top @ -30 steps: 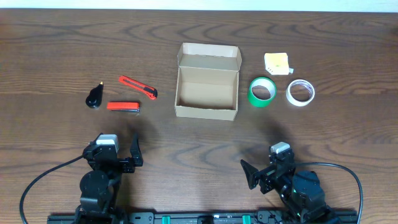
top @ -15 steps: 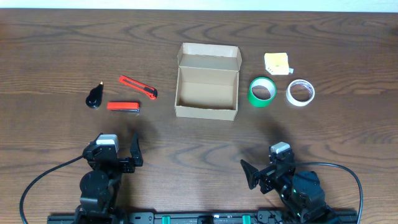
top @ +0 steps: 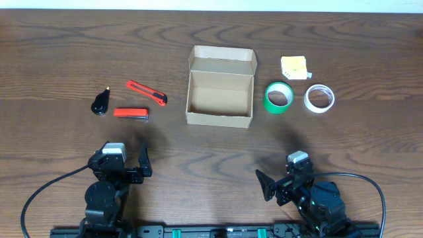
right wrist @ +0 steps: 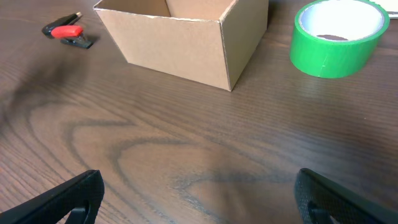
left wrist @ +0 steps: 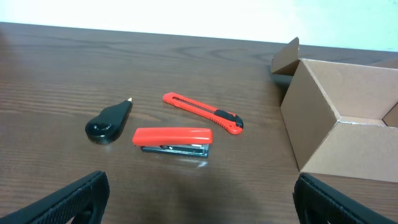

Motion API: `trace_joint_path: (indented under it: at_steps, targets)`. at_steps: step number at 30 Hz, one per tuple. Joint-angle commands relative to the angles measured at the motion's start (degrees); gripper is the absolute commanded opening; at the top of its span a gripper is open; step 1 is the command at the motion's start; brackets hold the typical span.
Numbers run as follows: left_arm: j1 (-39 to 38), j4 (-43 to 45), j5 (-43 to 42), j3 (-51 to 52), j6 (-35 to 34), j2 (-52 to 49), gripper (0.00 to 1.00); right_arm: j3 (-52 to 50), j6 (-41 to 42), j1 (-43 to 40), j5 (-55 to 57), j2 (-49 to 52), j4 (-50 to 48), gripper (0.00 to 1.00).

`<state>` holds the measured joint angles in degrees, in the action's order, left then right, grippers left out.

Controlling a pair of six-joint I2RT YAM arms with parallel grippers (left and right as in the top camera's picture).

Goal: Pack container

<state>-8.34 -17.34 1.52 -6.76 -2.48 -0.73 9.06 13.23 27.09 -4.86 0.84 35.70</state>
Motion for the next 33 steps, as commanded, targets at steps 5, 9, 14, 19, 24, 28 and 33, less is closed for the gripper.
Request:
trace_joint_path:
  at_steps: [5, 9, 14, 19, 24, 28, 33]
  targets:
    - [0.3, -0.1, 0.3, 1.5, 1.2, 0.5, 0.95, -0.2, 0.7, 0.4, 0.6, -0.5, -0.1, 0.99]
    - [0.3, -0.1, 0.3, 1.5, 1.2, 0.5, 0.95, -0.2, 0.7, 0.4, 0.6, -0.5, -0.1, 0.99]
    - [0.3, -0.1, 0.3, 1.5, 1.2, 0.5, 0.95, -0.2, 0.7, 0.4, 0.6, -0.5, -0.1, 0.99]
    - [0.3, -0.1, 0.3, 1.5, 1.2, 0.5, 0.95, -0.2, 0.7, 0.4, 0.6, -0.5, -0.1, 0.99]
    - [0.3, -0.1, 0.3, 1.5, 1.2, 0.5, 0.95, -0.2, 0.7, 0.4, 0.6, -0.5, -0.1, 0.99]
    - [0.3, -0.1, 0.3, 1.5, 1.2, 0.5, 0.95, -0.2, 0.7, 0.4, 0.6, -0.5, -0.2, 0.99]
    - [0.3, -0.1, 0.3, 1.5, 1.2, 0.5, 0.95, -0.2, 6.6, 0.3, 0.0, -0.5, -0.2, 0.99]
